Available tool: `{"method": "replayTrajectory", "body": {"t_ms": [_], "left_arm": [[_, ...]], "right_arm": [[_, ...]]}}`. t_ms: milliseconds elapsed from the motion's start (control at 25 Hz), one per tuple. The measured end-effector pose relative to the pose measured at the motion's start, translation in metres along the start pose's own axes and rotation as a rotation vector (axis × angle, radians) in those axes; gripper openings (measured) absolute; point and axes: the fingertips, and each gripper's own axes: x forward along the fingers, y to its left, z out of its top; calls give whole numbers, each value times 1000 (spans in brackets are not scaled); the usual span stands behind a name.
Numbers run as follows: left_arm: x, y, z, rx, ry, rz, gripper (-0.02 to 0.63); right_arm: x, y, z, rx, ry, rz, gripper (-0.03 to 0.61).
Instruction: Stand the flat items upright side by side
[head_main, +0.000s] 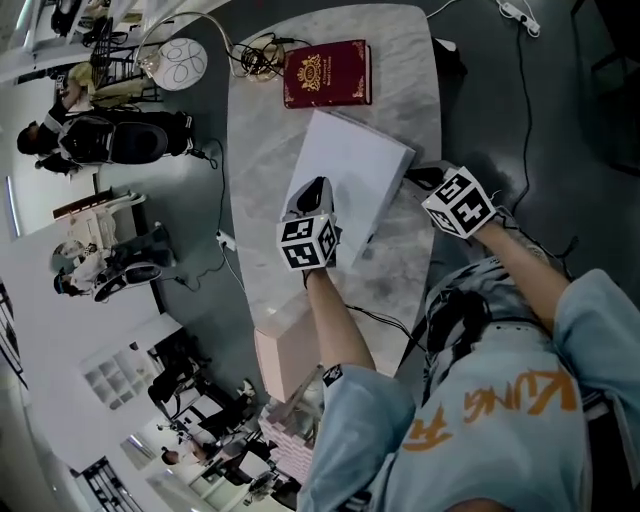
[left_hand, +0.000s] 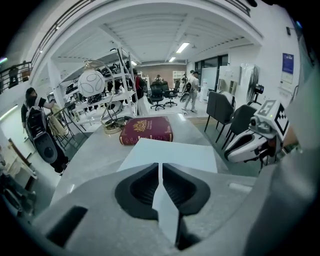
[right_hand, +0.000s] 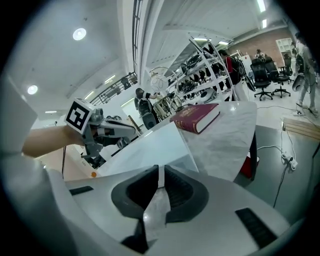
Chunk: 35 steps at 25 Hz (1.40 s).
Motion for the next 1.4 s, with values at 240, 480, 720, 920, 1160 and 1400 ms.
{"method": "replayTrajectory", "body": {"t_ms": [240, 480, 720, 920, 1160, 1400], "left_arm": [[27, 16, 8, 89, 62, -50, 79], [51, 30, 6, 76, 108, -150, 238], [70, 46, 1, 104, 169, -243, 409], [88, 60, -2, 91, 214, -283, 448], [102, 61, -8, 76, 267, -371, 463], [105, 58, -14, -17, 248, -416, 461]], "right_arm": [[11, -7, -3, 64, 14, -2, 93], [24, -4, -17, 156, 59, 42, 177], [34, 7, -27, 254, 85, 98, 249], [42, 17, -31, 319, 93, 110, 311], [51, 19, -31, 452, 83, 136, 345], [56, 13, -33, 505, 84, 113, 347]]}}
